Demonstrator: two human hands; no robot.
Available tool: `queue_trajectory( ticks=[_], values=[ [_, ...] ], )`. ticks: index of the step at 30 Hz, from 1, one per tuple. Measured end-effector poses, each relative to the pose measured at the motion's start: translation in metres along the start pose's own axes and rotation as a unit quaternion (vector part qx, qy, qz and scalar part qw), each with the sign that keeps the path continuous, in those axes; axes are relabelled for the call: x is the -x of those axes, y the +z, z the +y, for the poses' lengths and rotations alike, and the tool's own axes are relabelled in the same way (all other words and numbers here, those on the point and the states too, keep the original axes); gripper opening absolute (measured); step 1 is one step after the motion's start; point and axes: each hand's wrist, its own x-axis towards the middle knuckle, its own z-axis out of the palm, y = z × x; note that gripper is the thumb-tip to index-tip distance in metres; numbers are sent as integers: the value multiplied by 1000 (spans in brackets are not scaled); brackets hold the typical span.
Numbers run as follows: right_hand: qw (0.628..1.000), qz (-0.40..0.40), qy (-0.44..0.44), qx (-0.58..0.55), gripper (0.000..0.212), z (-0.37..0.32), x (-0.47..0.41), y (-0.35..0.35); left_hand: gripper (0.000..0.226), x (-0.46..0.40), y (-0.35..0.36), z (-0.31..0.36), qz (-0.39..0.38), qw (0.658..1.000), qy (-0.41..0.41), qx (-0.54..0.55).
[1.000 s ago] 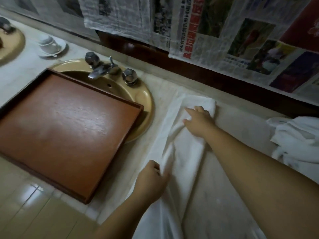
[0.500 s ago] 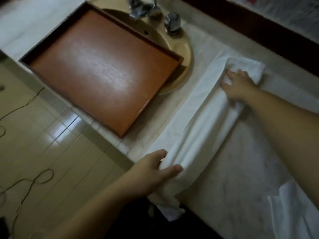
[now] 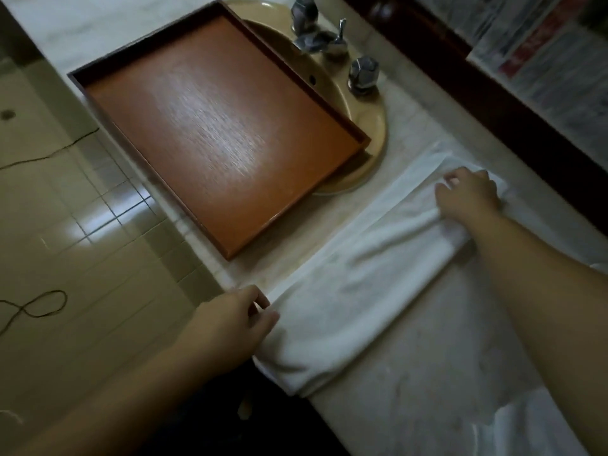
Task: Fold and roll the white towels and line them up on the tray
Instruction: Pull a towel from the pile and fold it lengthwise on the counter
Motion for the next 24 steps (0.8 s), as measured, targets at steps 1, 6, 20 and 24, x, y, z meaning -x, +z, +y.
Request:
queue_trajectory(
  ticks=[1, 6, 20, 24],
  values=[
    [1000, 11, -5, -6, 46, 0, -6, -2, 25, -4, 2, 6, 7, 1000, 6, -6],
    [1000, 12, -20, -9, 52, -1, -33, -14, 27, -30, 17, 34, 36, 999, 14, -32],
    [989, -58, -84, -110, 34, 11, -72, -41, 20, -44, 37, 52, 140, 986, -16, -87],
    [980, -64, -106, -158, 36, 11, -78, -42, 20, -43, 40, 50, 146, 987, -21, -61]
  ],
)
